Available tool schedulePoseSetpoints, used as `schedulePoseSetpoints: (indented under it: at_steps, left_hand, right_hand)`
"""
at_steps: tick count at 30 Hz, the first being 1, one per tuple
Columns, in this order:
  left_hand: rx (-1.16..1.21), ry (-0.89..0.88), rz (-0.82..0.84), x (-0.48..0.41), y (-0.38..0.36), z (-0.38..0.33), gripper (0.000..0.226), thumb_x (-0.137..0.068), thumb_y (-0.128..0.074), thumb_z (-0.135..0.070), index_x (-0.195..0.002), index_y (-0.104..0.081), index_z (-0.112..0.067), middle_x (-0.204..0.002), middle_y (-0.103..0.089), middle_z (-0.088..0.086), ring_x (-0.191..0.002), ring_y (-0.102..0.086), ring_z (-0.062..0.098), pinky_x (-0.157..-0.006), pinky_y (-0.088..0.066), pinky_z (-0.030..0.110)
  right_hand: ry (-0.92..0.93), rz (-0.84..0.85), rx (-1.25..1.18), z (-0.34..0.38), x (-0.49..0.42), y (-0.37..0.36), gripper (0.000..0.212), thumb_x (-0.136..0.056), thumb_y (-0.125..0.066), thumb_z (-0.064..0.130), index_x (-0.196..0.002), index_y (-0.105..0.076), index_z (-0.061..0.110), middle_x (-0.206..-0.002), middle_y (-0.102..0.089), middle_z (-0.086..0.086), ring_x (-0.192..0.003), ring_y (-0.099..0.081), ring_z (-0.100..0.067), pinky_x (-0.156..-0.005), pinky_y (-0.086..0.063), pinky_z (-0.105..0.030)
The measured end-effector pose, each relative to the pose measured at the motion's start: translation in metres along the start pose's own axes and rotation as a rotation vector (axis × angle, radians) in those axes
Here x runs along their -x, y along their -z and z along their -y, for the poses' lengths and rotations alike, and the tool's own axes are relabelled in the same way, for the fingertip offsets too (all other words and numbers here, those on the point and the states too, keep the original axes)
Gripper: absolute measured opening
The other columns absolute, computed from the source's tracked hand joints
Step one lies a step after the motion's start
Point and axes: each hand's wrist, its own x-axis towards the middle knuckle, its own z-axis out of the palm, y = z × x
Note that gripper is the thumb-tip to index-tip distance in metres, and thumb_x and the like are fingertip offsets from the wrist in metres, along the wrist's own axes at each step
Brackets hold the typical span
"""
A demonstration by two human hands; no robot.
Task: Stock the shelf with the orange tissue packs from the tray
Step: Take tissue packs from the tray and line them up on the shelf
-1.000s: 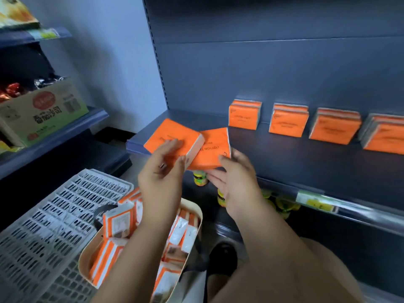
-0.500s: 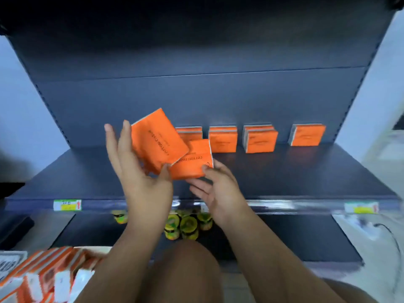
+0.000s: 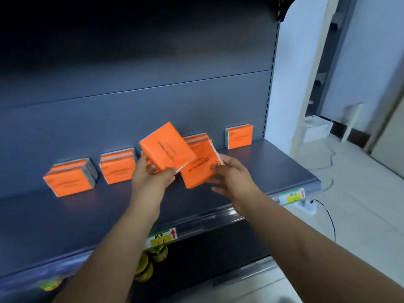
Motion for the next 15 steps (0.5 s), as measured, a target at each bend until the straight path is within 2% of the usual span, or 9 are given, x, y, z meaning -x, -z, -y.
schedulePoseSetpoints:
  at_steps: [3, 6, 8, 11, 12, 15]
  left_hand:
    - [0.013, 0.031, 0.015, -0.009, -0.013, 0.020, 0.038, -0.090, -0.069, 0.009, -0.104, -0.068, -0.026, -0.083, -0.073, -0.016, -0.089, -0.069, 0.007, -0.083, -0.058, 0.035]
    - [0.054, 0.055, 0.034, -0.017, -0.017, 0.037, 0.042, -0.091, -0.068, 0.009, -0.115, -0.068, -0.025, -0.094, -0.076, -0.007, -0.095, -0.069, 0.012, -0.085, -0.055, 0.035]
    - [0.104, 0.078, 0.012, -0.024, -0.021, 0.045, 0.043, -0.092, -0.068, 0.008, -0.123, -0.066, -0.022, -0.101, -0.076, -0.001, -0.102, -0.070, 0.017, -0.085, -0.055, 0.034]
    - [0.154, 0.096, -0.019, -0.033, -0.028, 0.051, 0.041, -0.092, -0.070, 0.006, -0.122, -0.065, -0.020, -0.103, -0.074, 0.004, -0.107, -0.071, 0.022, -0.085, -0.057, 0.035]
    - [0.144, 0.091, -0.014, -0.035, -0.031, 0.052, 0.041, -0.092, -0.070, 0.006, -0.122, -0.065, -0.020, -0.103, -0.073, 0.006, -0.106, -0.071, 0.023, -0.088, -0.057, 0.037]
    - [0.110, 0.055, 0.013, -0.039, -0.037, 0.055, 0.043, -0.090, -0.071, 0.007, -0.124, -0.065, -0.019, -0.098, -0.070, 0.008, -0.098, -0.069, 0.019, -0.100, -0.052, 0.044]
  right_hand:
    - [0.046, -0.125, 0.064, -0.003, -0.016, 0.019, 0.021, -0.095, -0.070, 0.018, -0.115, -0.070, 0.025, -0.084, -0.075, 0.002, -0.066, -0.062, -0.013, -0.064, -0.050, -0.027]
    - [0.106, -0.232, 0.086, 0.001, -0.037, 0.034, 0.027, -0.092, -0.073, 0.008, -0.118, -0.067, 0.010, -0.084, -0.071, -0.003, -0.059, -0.059, -0.011, -0.052, -0.048, -0.021]
    - [0.150, -0.306, 0.019, 0.009, -0.056, 0.042, 0.029, -0.089, -0.075, 0.003, -0.117, -0.066, 0.003, -0.094, -0.075, -0.009, -0.069, -0.068, -0.013, -0.062, -0.056, -0.022]
    - [0.248, -0.381, 0.034, 0.027, -0.089, 0.053, 0.027, -0.084, -0.079, 0.010, -0.109, -0.068, 0.009, -0.101, -0.077, -0.012, -0.086, -0.074, -0.021, -0.085, -0.063, -0.040]
    - [0.292, -0.410, 0.118, 0.034, -0.099, 0.056, 0.026, -0.083, -0.079, 0.015, -0.106, -0.068, 0.012, -0.097, -0.076, -0.007, -0.087, -0.073, -0.021, -0.088, -0.062, -0.043]
    - [0.387, -0.492, 0.500, 0.049, -0.121, 0.063, 0.024, -0.086, -0.070, 0.020, -0.109, -0.068, 0.025, -0.097, -0.071, 0.009, -0.096, -0.068, -0.020, -0.086, -0.056, -0.035]
